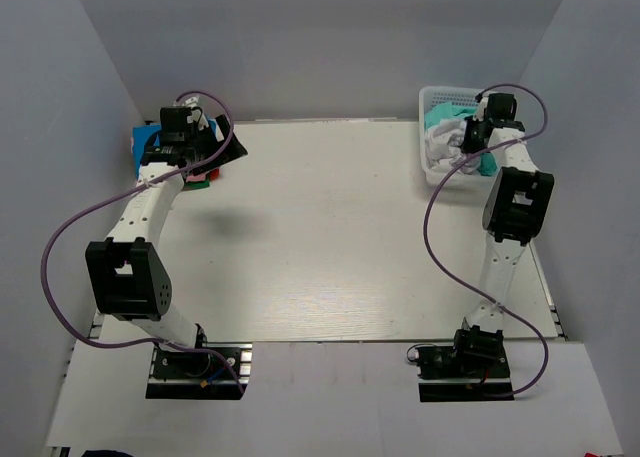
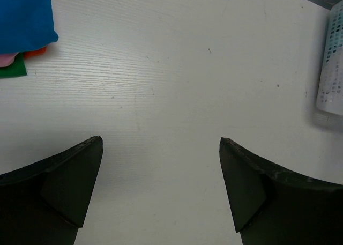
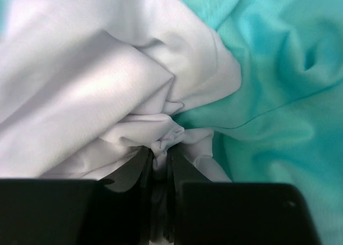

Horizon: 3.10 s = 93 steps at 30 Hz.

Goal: Fold and stack the t-shirts

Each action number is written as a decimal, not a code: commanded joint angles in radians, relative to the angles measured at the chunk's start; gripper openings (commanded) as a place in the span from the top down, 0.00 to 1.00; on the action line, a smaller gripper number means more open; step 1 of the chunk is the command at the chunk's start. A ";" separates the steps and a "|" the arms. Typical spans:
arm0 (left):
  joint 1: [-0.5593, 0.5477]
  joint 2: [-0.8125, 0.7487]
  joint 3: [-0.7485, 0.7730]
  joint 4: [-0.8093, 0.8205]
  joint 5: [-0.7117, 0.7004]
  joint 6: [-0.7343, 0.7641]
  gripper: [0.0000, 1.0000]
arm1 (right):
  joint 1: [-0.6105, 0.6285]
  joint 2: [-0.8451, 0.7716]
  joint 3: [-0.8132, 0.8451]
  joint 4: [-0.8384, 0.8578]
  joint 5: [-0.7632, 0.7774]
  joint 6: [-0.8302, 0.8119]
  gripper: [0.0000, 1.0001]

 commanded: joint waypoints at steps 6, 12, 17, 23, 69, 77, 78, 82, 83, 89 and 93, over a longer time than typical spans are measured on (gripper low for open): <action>0.004 -0.060 -0.006 0.068 0.063 0.000 0.00 | 0.002 -0.378 0.017 0.200 -0.062 0.026 1.00; 0.004 -0.079 -0.024 0.095 0.082 0.000 0.00 | 0.004 -0.570 -0.047 0.300 -0.105 0.087 1.00; 0.004 -0.090 -0.024 0.115 0.102 0.000 0.00 | 0.002 -0.636 0.014 0.335 -0.132 0.096 1.00; 0.004 -0.090 -0.024 0.144 0.122 0.000 0.00 | 0.006 -0.617 0.092 0.334 -0.165 0.127 1.00; 0.004 -0.063 -0.026 0.155 0.184 -0.010 0.00 | 0.188 -0.633 0.151 0.340 -0.240 0.061 1.00; 0.004 -0.063 -0.016 0.155 0.184 -0.010 0.00 | 0.174 -0.607 0.180 0.335 -0.044 -0.012 1.00; 0.004 -0.063 -0.016 0.146 0.184 -0.010 0.00 | 0.171 -0.607 0.180 0.338 0.022 -0.010 1.00; 0.004 -0.053 -0.016 0.146 0.175 -0.010 0.00 | 0.139 -0.587 0.192 0.347 0.195 -0.020 1.00; 0.004 -0.053 -0.016 0.146 0.175 -0.010 0.00 | 0.124 -0.584 0.192 0.347 0.214 -0.025 1.00; 0.004 -0.023 -0.007 0.137 0.175 -0.010 0.00 | 0.087 -0.566 0.108 0.289 0.213 -0.063 1.00; 0.004 -0.003 -0.007 0.127 0.175 -0.010 0.00 | 0.078 -0.578 -0.062 0.216 0.194 -0.040 1.00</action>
